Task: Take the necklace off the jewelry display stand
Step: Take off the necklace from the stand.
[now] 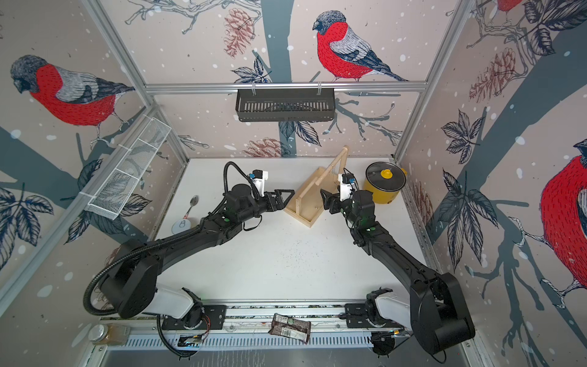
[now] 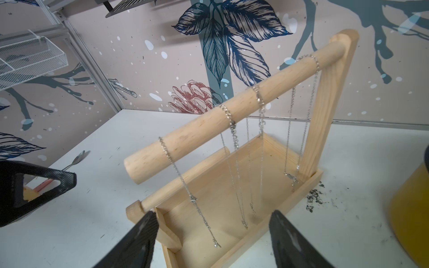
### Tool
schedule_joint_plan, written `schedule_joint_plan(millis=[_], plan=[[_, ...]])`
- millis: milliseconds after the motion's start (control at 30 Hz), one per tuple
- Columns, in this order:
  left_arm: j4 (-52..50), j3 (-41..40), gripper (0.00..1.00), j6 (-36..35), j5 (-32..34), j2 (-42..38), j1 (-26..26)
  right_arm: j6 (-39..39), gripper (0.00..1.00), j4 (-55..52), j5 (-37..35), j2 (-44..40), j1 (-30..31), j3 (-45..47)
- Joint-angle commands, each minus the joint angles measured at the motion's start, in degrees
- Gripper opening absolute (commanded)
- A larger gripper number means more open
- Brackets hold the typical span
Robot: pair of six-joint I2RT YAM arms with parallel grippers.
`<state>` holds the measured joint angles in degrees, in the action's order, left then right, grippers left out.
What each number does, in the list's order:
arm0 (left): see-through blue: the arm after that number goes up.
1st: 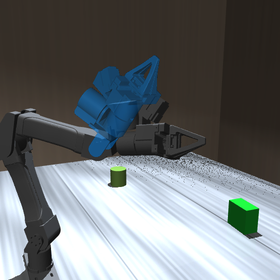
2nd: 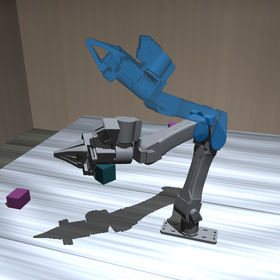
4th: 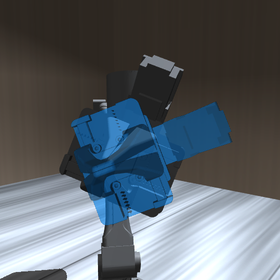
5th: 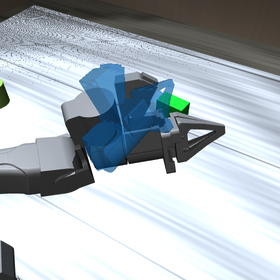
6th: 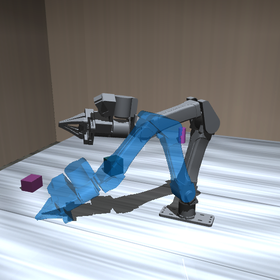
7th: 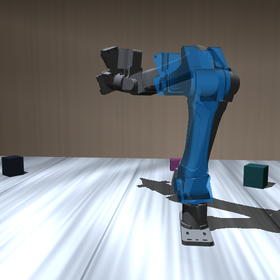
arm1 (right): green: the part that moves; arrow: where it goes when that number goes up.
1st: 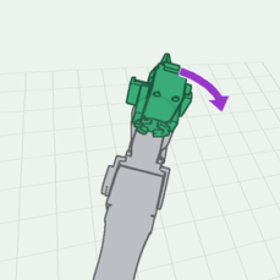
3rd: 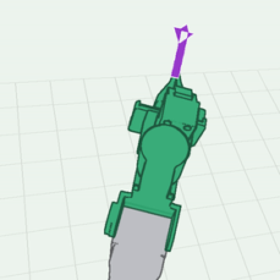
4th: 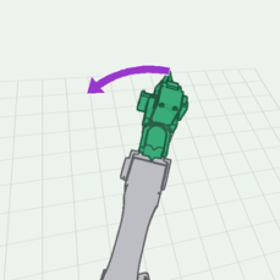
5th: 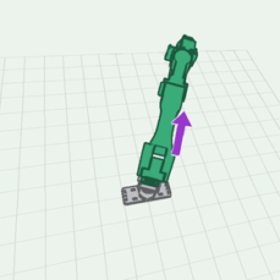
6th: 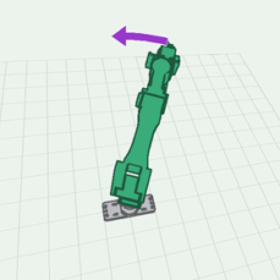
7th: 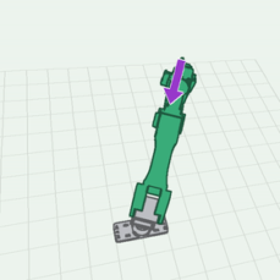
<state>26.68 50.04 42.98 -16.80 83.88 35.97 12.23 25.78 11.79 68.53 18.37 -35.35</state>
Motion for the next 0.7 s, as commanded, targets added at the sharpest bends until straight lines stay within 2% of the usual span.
schedule_joint_plan(millis=[0, 367, 667], plan=[[2.3, 0.3, 0.97, -1.0, 0.0, 0.1, 0.2, -0.5, 0.77, 2.5, 1.2, 0.4, 0.5, -0.9], [1.0, 0.6, 0.98, -2.3, 0.2, -0.6, 0.2, -1.9, 0.68, 0.9, 0.3, 5.1, 0.7, -4.8], [-2.3, 3.6, 0.98, -3.2, 1.0, 0.9, 0.2, -2.6, 0.66, 1.6, -0.8, 6.0, 0.7, -5.6]])
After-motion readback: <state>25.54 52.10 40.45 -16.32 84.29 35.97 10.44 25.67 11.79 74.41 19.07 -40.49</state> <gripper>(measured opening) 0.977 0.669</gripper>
